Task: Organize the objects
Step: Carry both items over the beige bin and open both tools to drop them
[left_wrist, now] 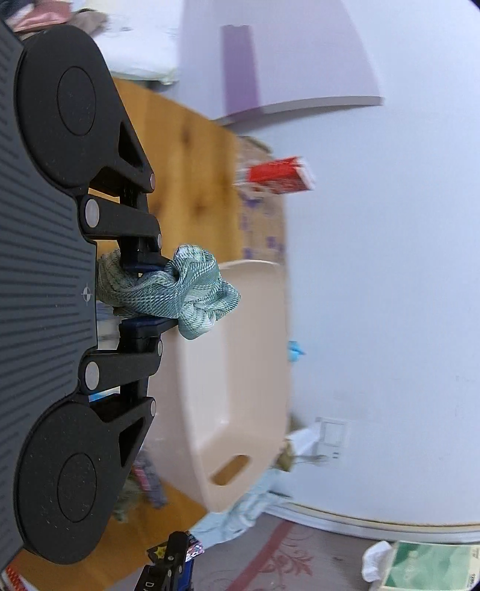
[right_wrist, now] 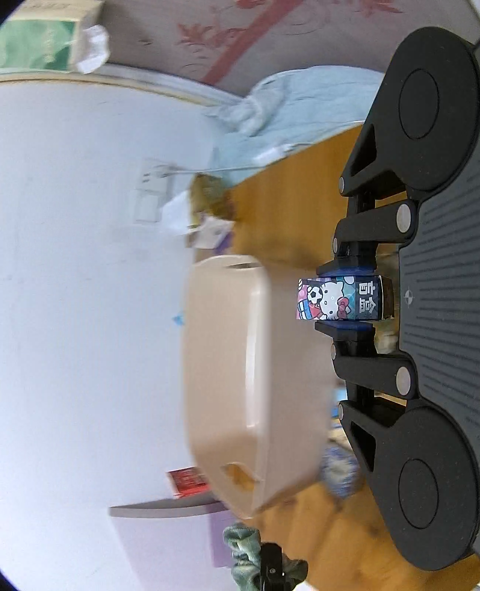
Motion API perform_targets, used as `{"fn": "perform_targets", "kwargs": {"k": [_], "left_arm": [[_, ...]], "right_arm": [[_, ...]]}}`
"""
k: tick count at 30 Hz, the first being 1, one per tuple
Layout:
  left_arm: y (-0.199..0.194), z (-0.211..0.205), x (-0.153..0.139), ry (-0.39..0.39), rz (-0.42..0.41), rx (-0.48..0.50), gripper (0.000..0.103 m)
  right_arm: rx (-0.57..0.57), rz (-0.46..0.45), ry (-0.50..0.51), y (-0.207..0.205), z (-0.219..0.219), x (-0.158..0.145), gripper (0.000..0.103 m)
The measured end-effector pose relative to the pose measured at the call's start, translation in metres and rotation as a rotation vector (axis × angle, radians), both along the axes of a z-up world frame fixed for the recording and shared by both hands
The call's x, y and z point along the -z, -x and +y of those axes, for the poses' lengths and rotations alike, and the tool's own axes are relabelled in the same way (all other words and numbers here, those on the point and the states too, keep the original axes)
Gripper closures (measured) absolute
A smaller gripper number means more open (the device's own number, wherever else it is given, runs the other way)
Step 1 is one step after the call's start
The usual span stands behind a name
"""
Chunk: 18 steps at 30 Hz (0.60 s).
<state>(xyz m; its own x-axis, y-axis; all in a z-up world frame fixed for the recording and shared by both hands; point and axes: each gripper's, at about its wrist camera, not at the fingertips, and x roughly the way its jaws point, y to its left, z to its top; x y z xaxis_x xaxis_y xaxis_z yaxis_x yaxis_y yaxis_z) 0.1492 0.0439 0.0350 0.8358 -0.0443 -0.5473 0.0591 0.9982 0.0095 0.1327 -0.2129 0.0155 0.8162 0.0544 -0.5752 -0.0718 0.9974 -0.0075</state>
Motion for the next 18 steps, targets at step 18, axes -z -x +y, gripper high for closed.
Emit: {"fn": "perform_targets", "kwargs": {"k": [18], "left_arm": [[-0.152, -0.058, 0.051, -0.040, 0.250, 0.072, 0.080]], "right_arm": [[-0.043, 0.099, 0.056, -0.134, 0.039, 0.001, 0.080]]}}
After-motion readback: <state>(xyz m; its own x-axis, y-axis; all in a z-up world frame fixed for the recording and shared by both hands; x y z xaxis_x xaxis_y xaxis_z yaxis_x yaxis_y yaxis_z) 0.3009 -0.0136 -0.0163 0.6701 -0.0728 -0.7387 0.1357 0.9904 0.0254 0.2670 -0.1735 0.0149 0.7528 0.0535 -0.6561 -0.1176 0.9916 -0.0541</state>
